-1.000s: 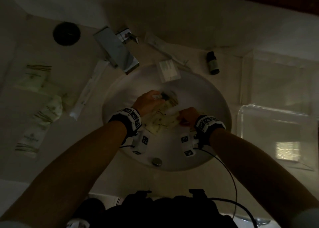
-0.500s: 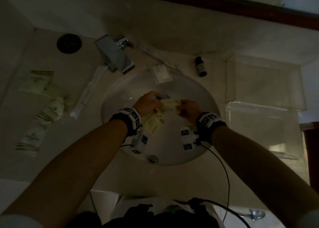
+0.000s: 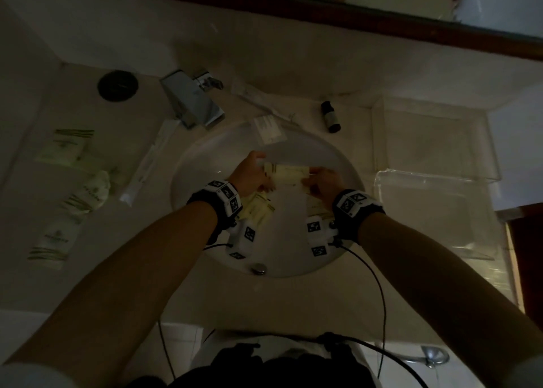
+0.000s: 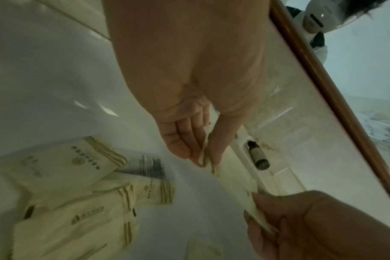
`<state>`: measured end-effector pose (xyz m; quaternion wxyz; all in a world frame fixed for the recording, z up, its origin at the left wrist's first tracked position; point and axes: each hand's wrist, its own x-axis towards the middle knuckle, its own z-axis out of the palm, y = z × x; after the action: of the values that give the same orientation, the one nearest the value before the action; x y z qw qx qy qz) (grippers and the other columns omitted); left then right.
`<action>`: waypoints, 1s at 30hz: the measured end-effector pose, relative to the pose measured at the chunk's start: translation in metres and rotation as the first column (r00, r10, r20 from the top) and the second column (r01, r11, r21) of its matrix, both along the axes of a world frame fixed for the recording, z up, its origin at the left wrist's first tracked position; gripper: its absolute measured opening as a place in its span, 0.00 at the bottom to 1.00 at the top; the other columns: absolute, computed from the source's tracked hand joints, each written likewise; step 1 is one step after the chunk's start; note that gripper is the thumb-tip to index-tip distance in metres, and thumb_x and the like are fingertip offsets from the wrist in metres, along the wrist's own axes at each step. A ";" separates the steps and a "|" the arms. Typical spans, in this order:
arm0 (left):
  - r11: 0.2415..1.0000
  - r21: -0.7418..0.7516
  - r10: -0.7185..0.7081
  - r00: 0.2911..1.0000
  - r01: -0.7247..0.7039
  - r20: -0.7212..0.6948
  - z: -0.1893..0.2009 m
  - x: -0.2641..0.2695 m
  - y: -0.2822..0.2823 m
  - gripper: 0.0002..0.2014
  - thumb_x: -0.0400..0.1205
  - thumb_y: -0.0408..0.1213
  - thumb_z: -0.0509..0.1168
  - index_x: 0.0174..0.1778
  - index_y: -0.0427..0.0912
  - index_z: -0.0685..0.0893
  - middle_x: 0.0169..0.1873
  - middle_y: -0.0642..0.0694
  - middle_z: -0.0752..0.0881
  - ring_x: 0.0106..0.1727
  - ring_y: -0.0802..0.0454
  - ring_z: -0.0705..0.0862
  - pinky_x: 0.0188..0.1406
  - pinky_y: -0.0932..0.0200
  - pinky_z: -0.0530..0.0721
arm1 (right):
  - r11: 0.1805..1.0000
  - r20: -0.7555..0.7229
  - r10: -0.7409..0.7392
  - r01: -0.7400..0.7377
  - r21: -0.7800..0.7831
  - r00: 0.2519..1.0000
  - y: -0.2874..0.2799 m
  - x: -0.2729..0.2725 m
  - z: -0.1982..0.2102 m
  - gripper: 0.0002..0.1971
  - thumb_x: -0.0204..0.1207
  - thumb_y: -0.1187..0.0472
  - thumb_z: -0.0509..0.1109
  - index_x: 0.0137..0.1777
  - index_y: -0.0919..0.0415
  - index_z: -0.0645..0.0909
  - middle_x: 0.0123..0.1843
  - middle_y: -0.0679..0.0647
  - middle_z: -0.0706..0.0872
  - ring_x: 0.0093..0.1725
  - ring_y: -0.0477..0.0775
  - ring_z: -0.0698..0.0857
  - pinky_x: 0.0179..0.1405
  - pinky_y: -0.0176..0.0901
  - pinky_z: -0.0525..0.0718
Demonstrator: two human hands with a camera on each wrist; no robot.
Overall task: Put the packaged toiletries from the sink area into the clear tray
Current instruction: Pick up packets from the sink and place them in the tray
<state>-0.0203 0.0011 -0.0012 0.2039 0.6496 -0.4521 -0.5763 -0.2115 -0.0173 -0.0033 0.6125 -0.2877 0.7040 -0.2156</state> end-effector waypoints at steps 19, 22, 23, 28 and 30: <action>0.989 -0.008 -0.144 0.984 0.146 0.107 0.013 0.036 0.008 0.13 0.73 0.40 0.76 0.51 0.39 0.90 0.43 0.45 0.87 0.46 0.51 0.85 0.46 0.59 0.84 | 0.953 0.109 0.304 -0.303 -0.027 0.946 0.005 0.037 0.005 0.11 0.72 0.65 0.76 0.53 0.58 0.84 0.51 0.53 0.87 0.51 0.54 0.86 0.50 0.43 0.84; 0.984 0.031 -0.175 0.976 0.173 0.131 0.012 0.041 0.008 0.12 0.73 0.40 0.77 0.46 0.35 0.90 0.39 0.42 0.87 0.43 0.49 0.84 0.47 0.54 0.83 | 0.950 0.105 0.311 -0.311 -0.021 0.944 0.004 0.044 0.005 0.13 0.71 0.66 0.76 0.55 0.61 0.84 0.52 0.54 0.86 0.51 0.54 0.85 0.48 0.41 0.84; 0.984 0.037 -0.176 0.972 0.172 0.155 0.011 0.044 0.008 0.12 0.72 0.40 0.77 0.46 0.35 0.89 0.39 0.42 0.86 0.43 0.49 0.83 0.46 0.55 0.82 | 0.949 0.108 0.314 -0.315 -0.014 0.943 0.005 0.047 0.005 0.11 0.72 0.65 0.76 0.53 0.60 0.84 0.51 0.54 0.86 0.49 0.54 0.85 0.48 0.41 0.83; 0.984 0.041 -0.180 0.925 0.176 0.336 0.005 0.056 0.002 0.09 0.73 0.39 0.75 0.42 0.36 0.86 0.40 0.41 0.83 0.44 0.46 0.81 0.46 0.55 0.81 | 0.948 0.094 0.314 -0.318 0.033 0.945 0.008 0.054 0.001 0.01 0.75 0.62 0.73 0.44 0.55 0.84 0.41 0.53 0.86 0.39 0.50 0.83 0.45 0.42 0.80; 0.984 0.044 -0.173 0.884 0.171 0.434 0.002 0.060 -0.001 0.11 0.74 0.39 0.74 0.43 0.33 0.88 0.42 0.40 0.85 0.47 0.45 0.84 0.50 0.53 0.84 | 0.948 0.078 0.311 -0.315 0.052 0.947 0.010 0.054 -0.006 0.01 0.76 0.61 0.72 0.45 0.57 0.85 0.41 0.54 0.86 0.38 0.50 0.82 0.43 0.41 0.79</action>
<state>0.0395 0.0003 0.0005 0.0442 0.7199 -0.5406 -0.4330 -0.1576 -0.0075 -0.0095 0.6716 -0.3687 0.6344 -0.1029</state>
